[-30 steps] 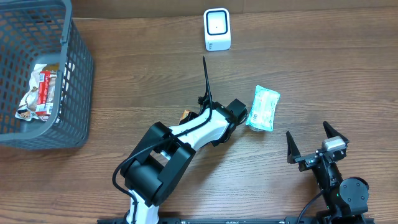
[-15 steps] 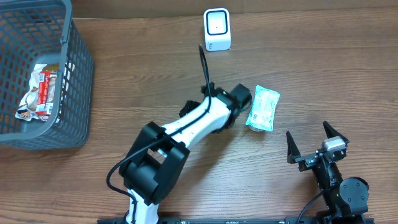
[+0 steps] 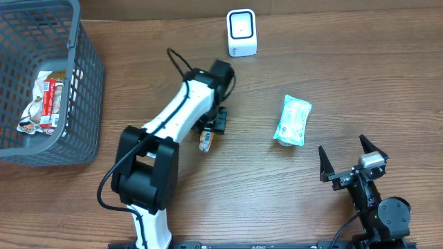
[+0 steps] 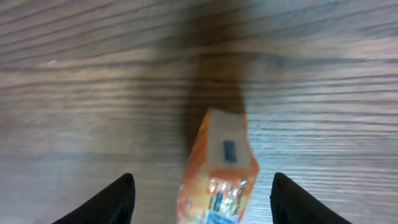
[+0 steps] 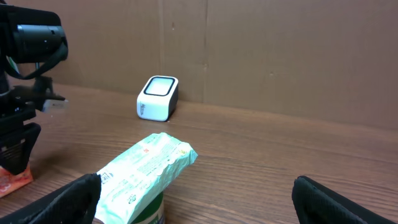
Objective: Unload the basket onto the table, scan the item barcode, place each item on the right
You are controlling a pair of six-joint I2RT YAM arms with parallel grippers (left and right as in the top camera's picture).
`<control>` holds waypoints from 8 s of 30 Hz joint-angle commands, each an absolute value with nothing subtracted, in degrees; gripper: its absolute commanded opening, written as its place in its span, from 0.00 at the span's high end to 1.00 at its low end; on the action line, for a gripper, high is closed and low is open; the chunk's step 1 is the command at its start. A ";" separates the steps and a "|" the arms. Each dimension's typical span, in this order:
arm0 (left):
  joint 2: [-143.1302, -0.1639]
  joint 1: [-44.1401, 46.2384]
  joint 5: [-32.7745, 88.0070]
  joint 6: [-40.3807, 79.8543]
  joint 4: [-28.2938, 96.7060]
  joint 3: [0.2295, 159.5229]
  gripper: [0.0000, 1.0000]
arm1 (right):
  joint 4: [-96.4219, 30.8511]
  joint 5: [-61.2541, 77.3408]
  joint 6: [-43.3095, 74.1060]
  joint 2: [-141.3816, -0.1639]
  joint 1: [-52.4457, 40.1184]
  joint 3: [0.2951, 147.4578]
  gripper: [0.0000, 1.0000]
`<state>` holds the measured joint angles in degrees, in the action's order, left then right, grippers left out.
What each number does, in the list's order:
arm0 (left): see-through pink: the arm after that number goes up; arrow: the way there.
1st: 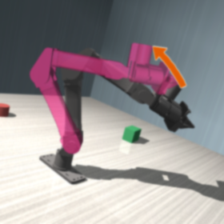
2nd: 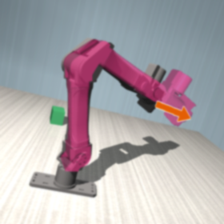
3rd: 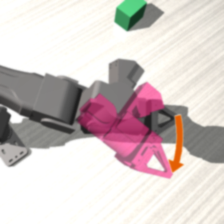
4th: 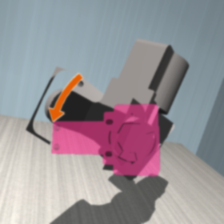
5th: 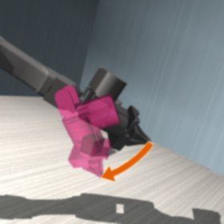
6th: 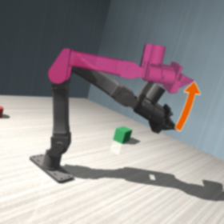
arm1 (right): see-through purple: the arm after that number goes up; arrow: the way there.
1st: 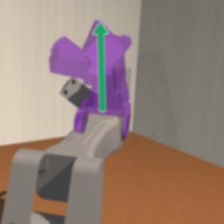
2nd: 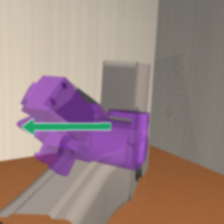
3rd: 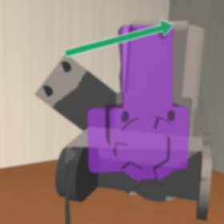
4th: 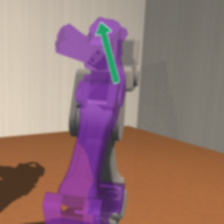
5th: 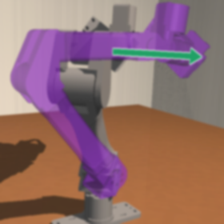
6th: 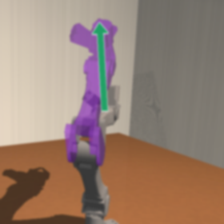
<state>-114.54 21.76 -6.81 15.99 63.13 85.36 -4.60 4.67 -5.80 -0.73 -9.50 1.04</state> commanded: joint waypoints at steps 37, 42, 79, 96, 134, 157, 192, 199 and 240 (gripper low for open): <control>-113.34 21.80 -3.18 17.02 51.55 77.82 0.73 | -4.43 4.82 -5.85 -0.23 -9.45 0.45 0.00; -113.34 21.80 -3.16 18.35 50.13 77.82 0.59 | -4.43 4.82 -5.85 -0.23 -9.45 0.45 0.00; -113.23 21.69 -2.55 23.18 58.37 101.16 0.47 | -4.43 4.82 -5.85 -0.23 -9.45 0.45 0.00; -114.34 31.22 18.59 18.00 55.00 103.92 0.30 | -4.43 4.82 -5.85 -0.23 -9.45 0.45 0.00; -123.63 37.17 13.61 17.98 54.72 104.05 0.96 | -4.43 4.80 -5.85 -0.23 -9.45 0.45 0.00; -114.98 28.84 18.83 16.88 63.68 105.95 0.96 | -4.43 4.82 -5.85 -0.23 -9.45 0.45 0.00; -111.79 31.03 4.29 31.00 53.04 93.93 0.54 | -4.43 4.82 -5.85 -0.23 -9.45 0.45 0.00; -110.67 28.73 -5.45 24.38 68.31 99.15 0.54 | -4.43 4.82 -5.85 -0.23 -9.45 0.45 0.00; -110.98 27.77 -7.27 26.76 47.68 68.97 0.73 | -4.43 4.80 -5.85 -0.23 -9.45 0.45 0.00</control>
<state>-110.98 27.86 -8.80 25.21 48.58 70.46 -4.62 4.67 -5.78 -0.73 -9.50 1.04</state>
